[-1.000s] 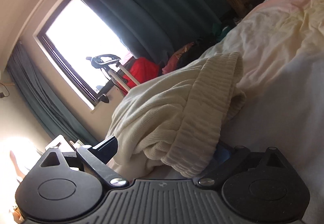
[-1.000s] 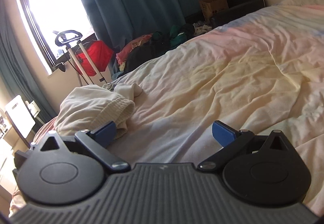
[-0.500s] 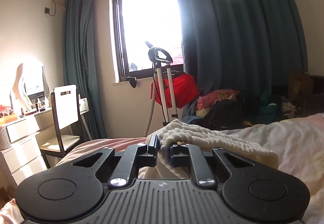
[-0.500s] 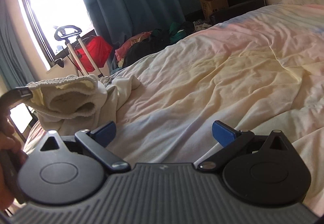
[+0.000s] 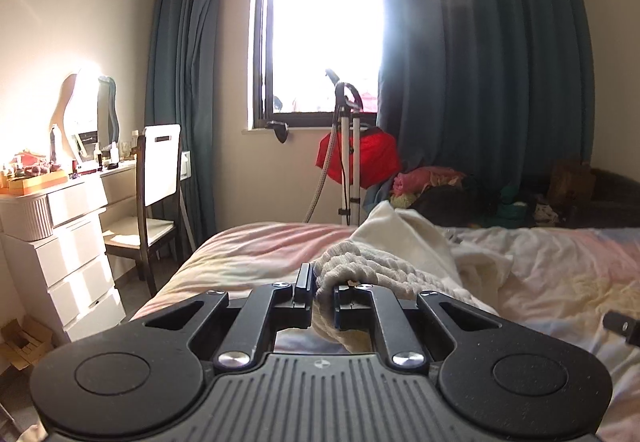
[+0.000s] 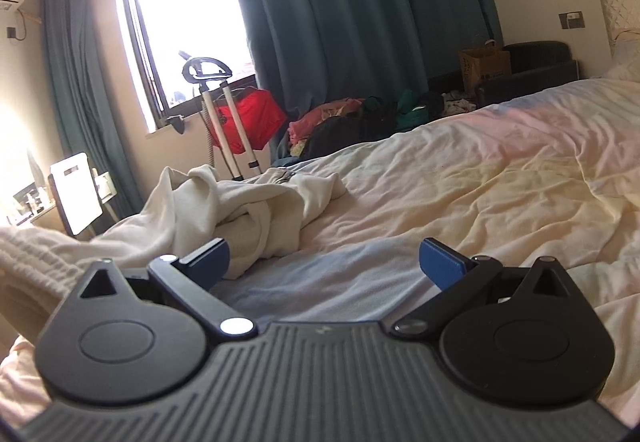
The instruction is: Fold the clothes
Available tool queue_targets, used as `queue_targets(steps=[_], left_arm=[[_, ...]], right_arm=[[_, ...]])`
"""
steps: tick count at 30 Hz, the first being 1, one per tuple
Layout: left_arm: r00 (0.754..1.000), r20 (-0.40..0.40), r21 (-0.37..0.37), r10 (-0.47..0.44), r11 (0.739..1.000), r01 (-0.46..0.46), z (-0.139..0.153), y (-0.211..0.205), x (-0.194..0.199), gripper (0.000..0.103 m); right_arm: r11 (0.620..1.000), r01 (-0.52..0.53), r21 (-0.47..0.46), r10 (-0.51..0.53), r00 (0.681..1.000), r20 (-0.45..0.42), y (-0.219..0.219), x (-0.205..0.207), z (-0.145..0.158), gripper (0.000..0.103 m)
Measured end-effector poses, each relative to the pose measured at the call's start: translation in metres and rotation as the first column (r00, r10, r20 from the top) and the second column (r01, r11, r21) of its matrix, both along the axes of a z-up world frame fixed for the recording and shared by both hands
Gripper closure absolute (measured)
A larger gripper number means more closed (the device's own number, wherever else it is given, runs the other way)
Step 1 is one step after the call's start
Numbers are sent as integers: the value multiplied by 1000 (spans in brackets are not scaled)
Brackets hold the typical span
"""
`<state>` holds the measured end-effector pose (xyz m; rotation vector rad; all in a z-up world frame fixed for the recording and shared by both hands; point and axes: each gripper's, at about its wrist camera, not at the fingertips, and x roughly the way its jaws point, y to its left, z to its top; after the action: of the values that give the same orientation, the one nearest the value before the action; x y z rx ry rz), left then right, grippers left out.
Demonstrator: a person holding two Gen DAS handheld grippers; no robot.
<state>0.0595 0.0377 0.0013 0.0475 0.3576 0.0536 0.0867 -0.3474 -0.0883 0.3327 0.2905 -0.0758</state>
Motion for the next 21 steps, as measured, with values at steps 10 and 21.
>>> queue_targets(steps=[10, 21], left_arm=[[908, -411, -46, -76, 997, 63, -54, 54, -7, 70], [943, -243, 368, -228, 878, 307, -41, -32, -27, 23]], right_arm=[[971, -178, -162, 175, 984, -32, 60, -24, 10, 0], [972, -207, -114, 200, 977, -70, 65, -15, 2, 0]])
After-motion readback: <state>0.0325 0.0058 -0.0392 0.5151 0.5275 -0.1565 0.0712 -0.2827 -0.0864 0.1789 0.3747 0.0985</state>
